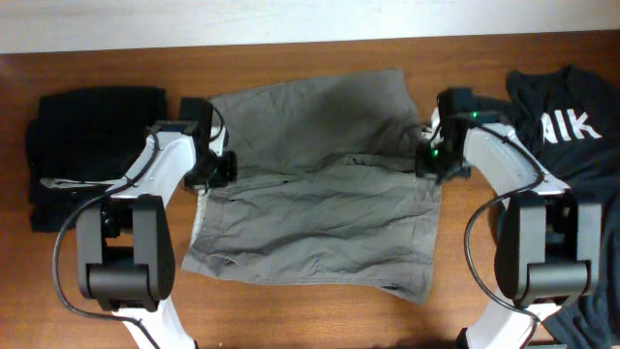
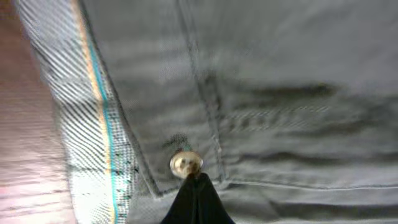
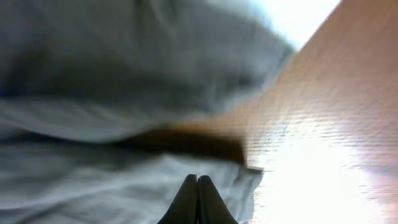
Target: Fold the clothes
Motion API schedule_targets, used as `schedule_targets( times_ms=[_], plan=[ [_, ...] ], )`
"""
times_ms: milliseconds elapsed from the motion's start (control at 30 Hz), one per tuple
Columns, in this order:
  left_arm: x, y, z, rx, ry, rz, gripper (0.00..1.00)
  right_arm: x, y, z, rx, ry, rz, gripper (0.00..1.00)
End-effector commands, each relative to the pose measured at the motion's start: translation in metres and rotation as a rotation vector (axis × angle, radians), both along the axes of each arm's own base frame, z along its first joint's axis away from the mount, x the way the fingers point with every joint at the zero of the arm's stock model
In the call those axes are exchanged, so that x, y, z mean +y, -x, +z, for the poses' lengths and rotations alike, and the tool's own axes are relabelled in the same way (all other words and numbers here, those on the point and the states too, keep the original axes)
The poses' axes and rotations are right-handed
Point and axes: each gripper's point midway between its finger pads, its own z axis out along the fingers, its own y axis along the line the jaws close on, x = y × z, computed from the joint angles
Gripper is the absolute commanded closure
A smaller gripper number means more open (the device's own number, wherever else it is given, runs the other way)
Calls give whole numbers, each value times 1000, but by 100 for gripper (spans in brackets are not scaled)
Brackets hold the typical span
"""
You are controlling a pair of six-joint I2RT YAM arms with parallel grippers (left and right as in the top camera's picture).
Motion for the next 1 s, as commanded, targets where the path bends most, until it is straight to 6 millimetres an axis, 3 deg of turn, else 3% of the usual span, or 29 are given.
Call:
schedule_targets(
  times_ms=[0, 67, 167, 433, 733, 867, 967],
  plan=[
    [0, -34, 72, -201, 16, 14, 98, 0, -33, 58, -161, 4, 44, 96],
    [-1, -37, 86, -239, 20, 14, 95, 0, -41, 62, -193, 11, 54, 96],
    [0, -37, 88, -245, 19, 14, 96, -4, -51, 59, -219, 19, 57, 96],
    [1, -32, 60, -176, 8, 16, 95, -7, -77, 8, -215, 24, 50, 96],
    [7, -28, 49, -141, -26, 22, 96, -30, -54, -39, -57, 59, 8, 96],
    [14, -27, 49, -137, -68, 31, 96, -47, -39, -43, 6, 97, -22, 96],
    [16, -27, 49, -137, -80, 33, 96, -49, -44, -34, -20, 83, -65, 96]
  ],
)
